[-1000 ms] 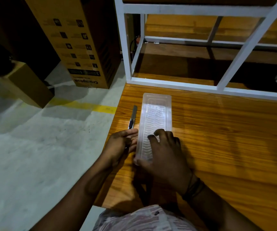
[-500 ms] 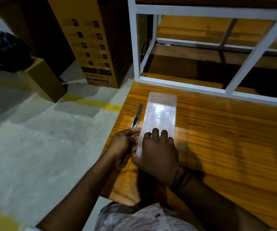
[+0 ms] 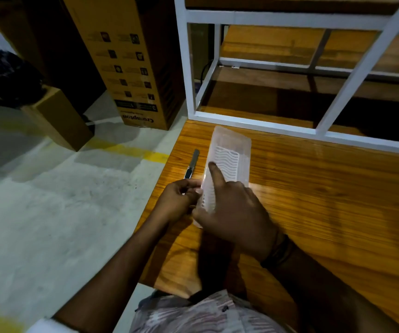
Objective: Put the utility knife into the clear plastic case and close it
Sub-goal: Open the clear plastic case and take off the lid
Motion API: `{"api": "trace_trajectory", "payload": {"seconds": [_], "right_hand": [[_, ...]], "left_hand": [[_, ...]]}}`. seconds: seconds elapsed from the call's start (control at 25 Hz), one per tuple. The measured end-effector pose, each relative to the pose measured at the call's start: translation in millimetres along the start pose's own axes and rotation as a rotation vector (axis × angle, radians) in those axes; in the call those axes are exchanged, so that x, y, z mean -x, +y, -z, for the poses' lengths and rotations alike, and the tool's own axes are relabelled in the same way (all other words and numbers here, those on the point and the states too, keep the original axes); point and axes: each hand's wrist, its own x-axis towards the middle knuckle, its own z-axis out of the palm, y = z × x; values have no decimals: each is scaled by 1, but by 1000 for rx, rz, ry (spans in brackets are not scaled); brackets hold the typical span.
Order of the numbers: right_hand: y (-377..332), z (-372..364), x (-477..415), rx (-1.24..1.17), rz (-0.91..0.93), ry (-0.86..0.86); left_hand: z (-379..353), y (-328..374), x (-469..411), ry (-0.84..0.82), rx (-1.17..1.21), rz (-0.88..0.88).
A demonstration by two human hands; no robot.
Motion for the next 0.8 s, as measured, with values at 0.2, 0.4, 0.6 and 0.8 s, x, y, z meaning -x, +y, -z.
{"api": "trace_trajectory", "payload": {"seconds": [0.2, 0.4, 0.6, 0.8], "right_hand": [[19, 27, 13, -174, -153, 114], [45, 33, 24, -232, -346, 238], [78, 18, 31, -248, -496, 376], [115, -6, 34, -256, -672, 462]], "left_hand": [[4, 3, -4, 2, -91, -7], [13, -5, -6, -29, -86, 0], [18, -8, -14, -92, -111, -62], [22, -5, -21, -120, -145, -63]]}}
